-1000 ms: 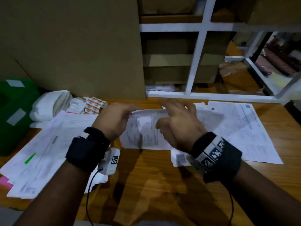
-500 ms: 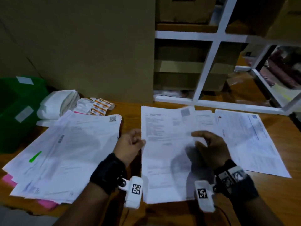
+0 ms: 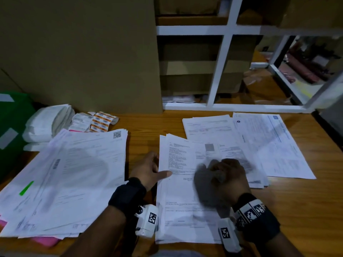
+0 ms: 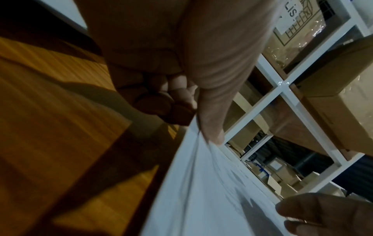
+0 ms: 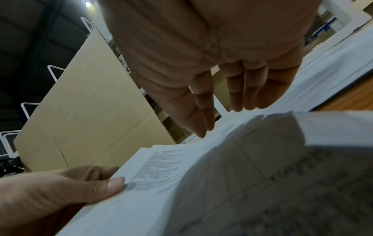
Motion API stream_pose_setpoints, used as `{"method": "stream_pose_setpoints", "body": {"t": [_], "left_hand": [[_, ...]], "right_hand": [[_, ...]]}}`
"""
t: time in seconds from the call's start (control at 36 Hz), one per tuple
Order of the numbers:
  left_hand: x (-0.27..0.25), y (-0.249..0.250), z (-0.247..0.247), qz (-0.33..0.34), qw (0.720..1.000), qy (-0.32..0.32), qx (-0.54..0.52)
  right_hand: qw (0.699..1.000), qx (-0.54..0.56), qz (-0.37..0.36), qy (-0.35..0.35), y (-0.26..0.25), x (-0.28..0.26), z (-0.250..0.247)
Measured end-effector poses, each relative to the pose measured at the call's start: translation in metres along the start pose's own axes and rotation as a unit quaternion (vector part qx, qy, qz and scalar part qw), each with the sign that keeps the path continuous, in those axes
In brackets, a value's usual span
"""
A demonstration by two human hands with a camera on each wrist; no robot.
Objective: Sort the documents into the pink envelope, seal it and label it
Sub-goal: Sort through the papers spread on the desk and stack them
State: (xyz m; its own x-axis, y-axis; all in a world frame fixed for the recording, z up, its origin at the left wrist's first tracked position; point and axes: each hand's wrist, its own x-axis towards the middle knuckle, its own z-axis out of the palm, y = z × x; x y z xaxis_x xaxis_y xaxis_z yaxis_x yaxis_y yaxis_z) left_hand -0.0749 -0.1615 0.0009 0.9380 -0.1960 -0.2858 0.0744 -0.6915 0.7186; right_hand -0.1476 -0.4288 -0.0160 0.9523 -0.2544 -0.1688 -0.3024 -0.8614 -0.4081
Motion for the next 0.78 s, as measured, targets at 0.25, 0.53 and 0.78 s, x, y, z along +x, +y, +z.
{"method": "stream_pose_setpoints", "body": {"t": [0.25,0.53,0.78], "left_hand": [[0.01,-0.015,0.008,0.01,0.993,0.016,-0.119],[0.008,-0.002,0.015,0.029,0.986,-0.047,-0.157],[0.001,0.015,0.029,0.04,0.99,-0.057,-0.125]], "right_hand": [[0.998,-0.022,-0.019,-0.052,-0.01,0.0,-0.004],[0.998,-0.004,-0.037,-0.042,-0.006,0.0,-0.003],[0.953,0.296,-0.005,-0.059,-0.032,0.001,-0.002]]}}
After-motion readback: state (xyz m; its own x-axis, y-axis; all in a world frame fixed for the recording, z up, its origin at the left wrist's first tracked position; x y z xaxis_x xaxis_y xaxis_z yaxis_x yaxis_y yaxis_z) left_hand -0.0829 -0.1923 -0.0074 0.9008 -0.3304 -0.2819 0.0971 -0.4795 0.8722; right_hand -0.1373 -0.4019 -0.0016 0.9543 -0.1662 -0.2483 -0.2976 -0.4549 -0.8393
